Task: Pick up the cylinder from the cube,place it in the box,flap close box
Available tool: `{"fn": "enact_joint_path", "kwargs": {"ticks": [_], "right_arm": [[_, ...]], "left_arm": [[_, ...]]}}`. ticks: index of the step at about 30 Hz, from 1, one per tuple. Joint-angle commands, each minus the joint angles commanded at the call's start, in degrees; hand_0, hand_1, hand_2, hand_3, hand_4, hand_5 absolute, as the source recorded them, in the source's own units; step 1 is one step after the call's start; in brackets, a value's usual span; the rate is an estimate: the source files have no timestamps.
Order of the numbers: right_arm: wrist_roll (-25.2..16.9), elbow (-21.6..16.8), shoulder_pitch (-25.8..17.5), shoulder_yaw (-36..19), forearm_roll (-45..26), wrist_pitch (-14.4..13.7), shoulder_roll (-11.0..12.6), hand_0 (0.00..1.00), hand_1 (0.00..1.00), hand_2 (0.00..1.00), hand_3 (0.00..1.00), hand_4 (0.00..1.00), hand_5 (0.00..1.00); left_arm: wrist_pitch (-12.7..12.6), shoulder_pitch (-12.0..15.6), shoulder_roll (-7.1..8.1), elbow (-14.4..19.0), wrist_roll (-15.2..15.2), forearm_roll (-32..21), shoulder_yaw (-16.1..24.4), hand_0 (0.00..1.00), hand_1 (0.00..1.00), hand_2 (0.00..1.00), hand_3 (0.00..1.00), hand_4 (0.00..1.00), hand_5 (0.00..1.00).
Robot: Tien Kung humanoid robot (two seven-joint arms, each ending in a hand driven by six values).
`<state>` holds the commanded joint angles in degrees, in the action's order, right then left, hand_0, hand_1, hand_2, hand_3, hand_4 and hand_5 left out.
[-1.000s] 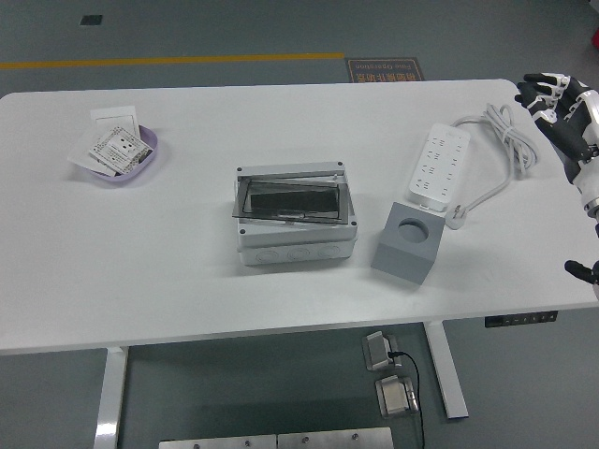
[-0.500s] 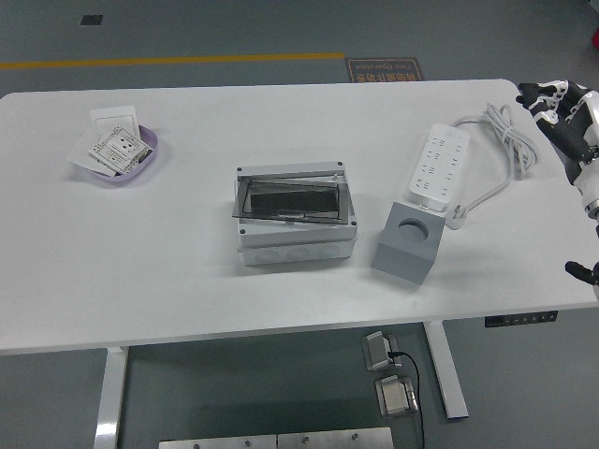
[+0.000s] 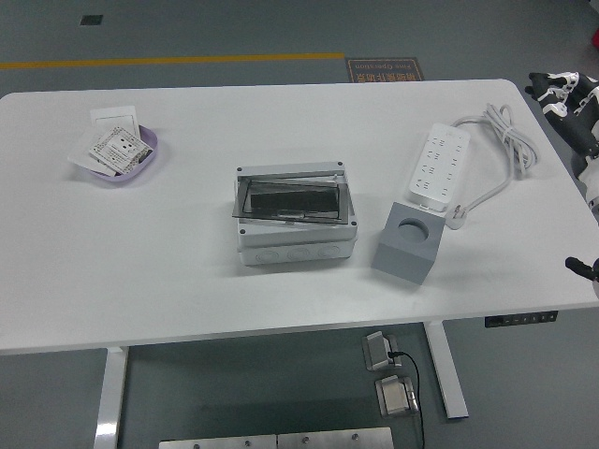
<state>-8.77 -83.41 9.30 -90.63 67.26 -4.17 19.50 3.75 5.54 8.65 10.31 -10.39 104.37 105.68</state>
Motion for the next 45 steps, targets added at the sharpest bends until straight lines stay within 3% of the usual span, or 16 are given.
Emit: {"fn": "enact_joint_path", "kwargs": {"ticks": [1, 2, 7, 8, 13, 14, 31, 45], "right_arm": [[0.0, 0.0, 0.0, 0.1, 0.0, -0.1, 0.0, 0.753, 0.657, 0.67, 0.584, 0.749, 0.443], [0.0, 0.0, 0.0, 0.1, -0.1, -0.1, 0.0, 0.751, 0.647, 0.514, 0.906, 0.749, 0.441], [0.0, 0.1, 0.0, 0.3, 0.0, -0.1, 0.1, 0.751, 0.647, 0.514, 0.906, 0.749, 0.441], [0.1, 0.1, 0.0, 0.3, 0.0, 0.0, 0.0, 0.748, 0.638, 0.705, 0.991, 0.753, 0.449], [0.2, 0.2, -0.1, 0.5, 0.1, 0.0, 0.0, 0.748, 0.638, 0.705, 0.991, 0.753, 0.449], [0.2, 0.2, -0.1, 0.6, 0.0, 0.0, 0.0, 0.744, 0.631, 0.814, 0.992, 0.754, 0.45], [0.5, 0.6, -0.1, 1.4, -0.1, 0.1, 0.0, 0.739, 0.636, 0.821, 0.992, 0.743, 0.439], [0.8, 0.6, -0.5, 1.1, -0.4, 0.2, 0.0, 0.737, 0.644, 0.926, 0.976, 0.744, 0.446]], "left_arm": [[0.0, -0.1, 0.03, 0.0, 0.1, -0.2, -0.2, 0.581, 0.621, 0.541, 0.557, 0.712, 0.362], [0.0, -0.2, 0.06, 0.0, 0.1, -0.4, -0.4, 0.582, 0.62, 0.541, 0.581, 0.712, 0.362], [0.0, -0.2, 0.1, 0.0, 0.1, -0.8, -0.8, 0.582, 0.62, 0.541, 0.581, 0.712, 0.362], [0.0, -0.2, 0.06, 0.0, 0.1, -0.8, -0.9, 0.581, 0.62, 0.541, 0.597, 0.71, 0.361], [0.1, -0.1, -0.17, 0.0, -0.1, -0.9, -1.0, 0.581, 0.62, 0.541, 0.597, 0.71, 0.361], [0.1, -0.1, -0.19, 0.0, -0.1, -0.8, -1.0, 0.581, 0.62, 0.541, 0.597, 0.71, 0.361], [0.2, -0.3, 0.22, 0.0, 0.0, -0.4, -1.0, 0.581, 0.62, 0.541, 0.596, 0.709, 0.36], [0.2, -0.3, -0.3, 0.0, 0.0, -0.8, -1.3, 0.581, 0.62, 0.542, 0.596, 0.707, 0.357]]}}
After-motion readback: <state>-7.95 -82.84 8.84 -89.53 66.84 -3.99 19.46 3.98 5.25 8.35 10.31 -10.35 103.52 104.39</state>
